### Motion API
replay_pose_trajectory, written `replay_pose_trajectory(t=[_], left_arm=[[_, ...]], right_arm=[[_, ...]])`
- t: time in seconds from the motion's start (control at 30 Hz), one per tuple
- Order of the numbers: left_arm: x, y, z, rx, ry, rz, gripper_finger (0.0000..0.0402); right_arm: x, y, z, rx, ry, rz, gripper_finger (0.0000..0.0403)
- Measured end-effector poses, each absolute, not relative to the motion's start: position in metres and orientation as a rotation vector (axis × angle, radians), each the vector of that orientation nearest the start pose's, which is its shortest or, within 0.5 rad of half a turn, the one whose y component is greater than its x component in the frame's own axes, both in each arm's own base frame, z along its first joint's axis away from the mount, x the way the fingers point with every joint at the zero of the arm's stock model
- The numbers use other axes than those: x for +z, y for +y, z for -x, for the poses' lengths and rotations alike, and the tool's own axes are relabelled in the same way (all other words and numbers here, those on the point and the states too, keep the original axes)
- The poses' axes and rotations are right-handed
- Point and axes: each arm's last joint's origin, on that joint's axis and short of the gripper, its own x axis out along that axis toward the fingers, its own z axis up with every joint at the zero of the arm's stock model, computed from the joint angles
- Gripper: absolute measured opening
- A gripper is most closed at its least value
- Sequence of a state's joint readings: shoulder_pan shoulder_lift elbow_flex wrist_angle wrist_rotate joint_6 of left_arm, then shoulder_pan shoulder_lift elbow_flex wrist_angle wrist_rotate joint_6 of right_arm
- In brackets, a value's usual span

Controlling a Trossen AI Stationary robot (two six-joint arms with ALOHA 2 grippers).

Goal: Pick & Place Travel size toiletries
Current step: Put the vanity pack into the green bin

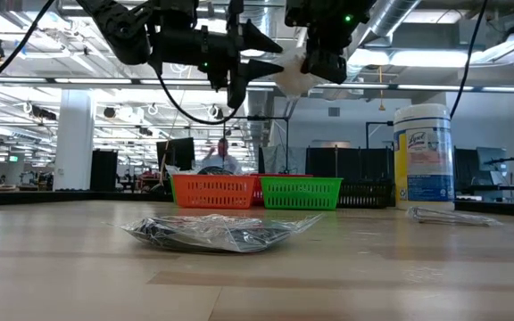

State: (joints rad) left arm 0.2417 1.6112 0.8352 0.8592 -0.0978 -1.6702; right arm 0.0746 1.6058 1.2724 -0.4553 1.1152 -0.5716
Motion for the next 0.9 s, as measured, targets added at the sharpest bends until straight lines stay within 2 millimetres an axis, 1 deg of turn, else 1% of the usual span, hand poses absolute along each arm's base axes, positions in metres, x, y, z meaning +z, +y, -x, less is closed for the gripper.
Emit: replay_pose_trajectory(t=[0.13,0.23,0.37,0.47,0.53,0.73,0.8,0.9], left_arm=[[0.246,0.086,-0.333,0.195,-0.345,1.629,0.0163],[0.246,0.086,-0.333,0.200,-0.344,1.630,0.0141],[0.245,0.086,-0.333,0.208,-0.339,1.629,0.0088],[0.245,0.087,-0.333,0.215,-0.337,1.602,0.0031],[0.245,0.088,-0.332,0.215,-0.333,1.583,0.0009],[0.245,0.094,-0.331,0.172,-0.284,1.572,0.0002],[0.245,0.096,-0.330,0.159,-0.269,1.562,0.0001],[0.245,0.101,-0.329,0.142,-0.249,1.553,0.0001]], right_arm=[[0.286,-0.001,-0.338,-0.766,0.961,0.952,0.0016],[0.286,-0.001,-0.338,-0.769,0.955,0.940,0.0018],[0.286,-0.001,-0.338,-0.776,0.948,0.926,0.0019],[0.286,0.000,-0.339,-0.776,0.939,0.909,0.0021],[0.286,0.000,-0.339,-0.758,0.937,0.902,0.0026],[0.288,0.003,-0.337,-0.721,0.933,0.901,0.0060],[0.293,0.003,-0.334,-0.719,0.909,0.885,0.0075],[0.304,0.004,-0.327,-0.704,0.848,0.798,0.0101]])
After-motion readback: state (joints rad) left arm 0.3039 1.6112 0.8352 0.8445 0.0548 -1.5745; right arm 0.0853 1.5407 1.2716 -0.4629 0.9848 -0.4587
